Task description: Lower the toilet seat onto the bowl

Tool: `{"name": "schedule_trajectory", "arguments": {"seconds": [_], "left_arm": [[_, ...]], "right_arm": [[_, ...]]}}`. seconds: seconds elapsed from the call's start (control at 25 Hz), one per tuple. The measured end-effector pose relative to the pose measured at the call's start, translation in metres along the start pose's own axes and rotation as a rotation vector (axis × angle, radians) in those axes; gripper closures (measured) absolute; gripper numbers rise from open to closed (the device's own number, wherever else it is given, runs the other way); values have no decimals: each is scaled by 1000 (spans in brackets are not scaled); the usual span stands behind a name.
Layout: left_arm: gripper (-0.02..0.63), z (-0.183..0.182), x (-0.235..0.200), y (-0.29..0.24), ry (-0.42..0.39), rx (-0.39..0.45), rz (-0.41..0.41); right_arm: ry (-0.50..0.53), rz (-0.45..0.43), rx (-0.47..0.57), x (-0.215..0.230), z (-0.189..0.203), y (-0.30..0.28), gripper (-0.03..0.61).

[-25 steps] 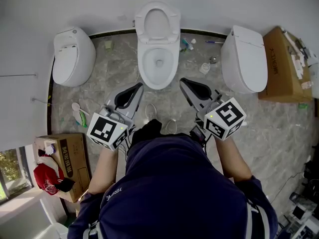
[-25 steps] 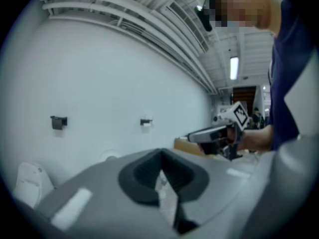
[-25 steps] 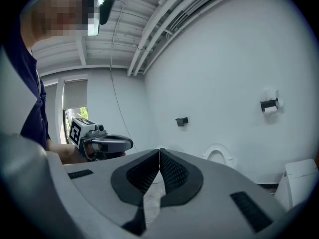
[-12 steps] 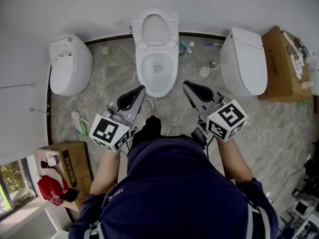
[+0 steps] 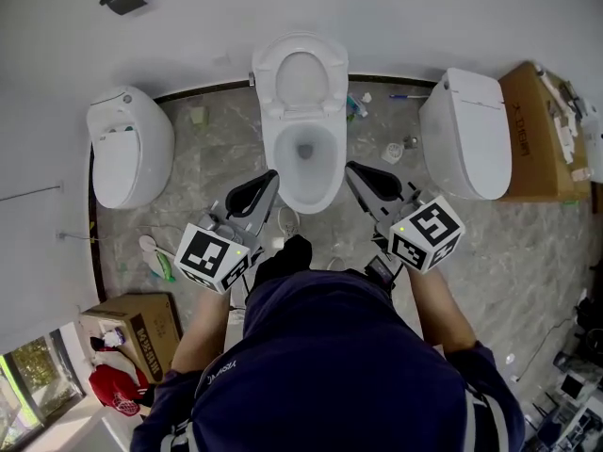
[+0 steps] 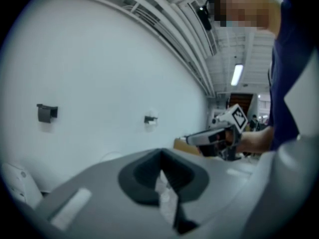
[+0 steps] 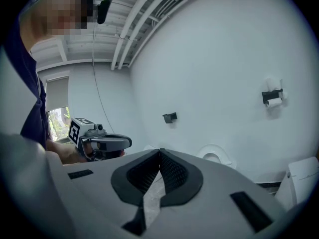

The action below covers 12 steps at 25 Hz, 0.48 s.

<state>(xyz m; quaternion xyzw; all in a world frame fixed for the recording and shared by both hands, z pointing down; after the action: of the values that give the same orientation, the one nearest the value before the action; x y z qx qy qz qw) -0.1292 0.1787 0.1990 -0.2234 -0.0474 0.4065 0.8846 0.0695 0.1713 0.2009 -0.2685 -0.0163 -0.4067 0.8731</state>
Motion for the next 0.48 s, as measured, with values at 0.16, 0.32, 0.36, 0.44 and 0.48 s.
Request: {"name": "schedule_trajectory", "arguments": {"seconds": [0.16,0.32,0.36,0.44,0.48], "left_arm": [[611,-9,-37,-13,-21,-10,33],[611,-12,-74,-22,-16,-13,66],[611,-13,-82,-25,-11,-13,76],[611,-15,-97,-30,-12,-16,92],[611,-16,-102,-33,-16,-18,97]], "right_arm": [[-15,27,-5,16,-18,-32,571],[-36,50,-13,27,-33,-63,571],[-42,54,-14,29,-37,-71,571],[-50,60,-12,33,-44,-84,571],[-53,62,-12,36,-46,-89,571]]}}
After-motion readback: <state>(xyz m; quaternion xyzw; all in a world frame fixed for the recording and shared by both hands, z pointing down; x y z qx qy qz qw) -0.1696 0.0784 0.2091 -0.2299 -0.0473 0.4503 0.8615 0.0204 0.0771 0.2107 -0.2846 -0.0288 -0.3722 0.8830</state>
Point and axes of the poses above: the fingertips, and each gripper's own axes: y backward along the fingers, x to its right, z out of its underside, the point moved 6 cm from there along y, backward along the fingers, and after that the axes turned 13 degrees about -x, right-handed, at the moved point
